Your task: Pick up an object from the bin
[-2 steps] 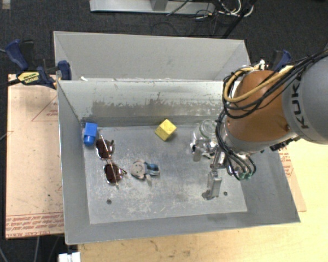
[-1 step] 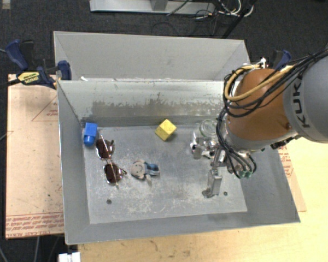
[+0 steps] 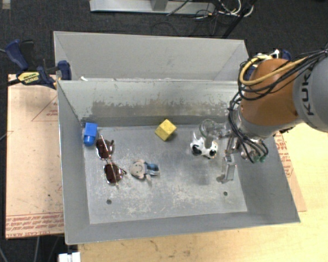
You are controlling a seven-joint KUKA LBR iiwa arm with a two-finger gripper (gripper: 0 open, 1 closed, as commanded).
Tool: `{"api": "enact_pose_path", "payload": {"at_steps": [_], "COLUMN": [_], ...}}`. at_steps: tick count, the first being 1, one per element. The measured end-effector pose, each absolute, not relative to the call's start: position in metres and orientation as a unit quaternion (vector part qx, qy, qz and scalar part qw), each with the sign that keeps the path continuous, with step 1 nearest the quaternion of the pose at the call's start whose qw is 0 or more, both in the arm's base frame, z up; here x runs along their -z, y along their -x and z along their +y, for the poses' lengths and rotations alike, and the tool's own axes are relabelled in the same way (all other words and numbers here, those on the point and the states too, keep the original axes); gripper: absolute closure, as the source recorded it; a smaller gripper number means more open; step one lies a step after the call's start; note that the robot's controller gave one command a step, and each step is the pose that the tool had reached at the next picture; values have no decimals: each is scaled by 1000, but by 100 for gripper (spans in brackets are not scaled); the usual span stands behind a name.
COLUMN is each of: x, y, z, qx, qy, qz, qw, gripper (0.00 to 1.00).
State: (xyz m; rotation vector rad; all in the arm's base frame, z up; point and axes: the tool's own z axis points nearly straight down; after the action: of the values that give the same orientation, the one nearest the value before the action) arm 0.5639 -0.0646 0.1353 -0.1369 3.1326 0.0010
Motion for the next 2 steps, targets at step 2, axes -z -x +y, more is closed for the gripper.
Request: {"api": "enact_pose_path", "payload": {"at_steps": [2], "x": [-147], "y": [-621], "z": [-82], "qx": [0], "qy": [-10], "qz": [1000], "qw": [2], "gripper": [0]}}
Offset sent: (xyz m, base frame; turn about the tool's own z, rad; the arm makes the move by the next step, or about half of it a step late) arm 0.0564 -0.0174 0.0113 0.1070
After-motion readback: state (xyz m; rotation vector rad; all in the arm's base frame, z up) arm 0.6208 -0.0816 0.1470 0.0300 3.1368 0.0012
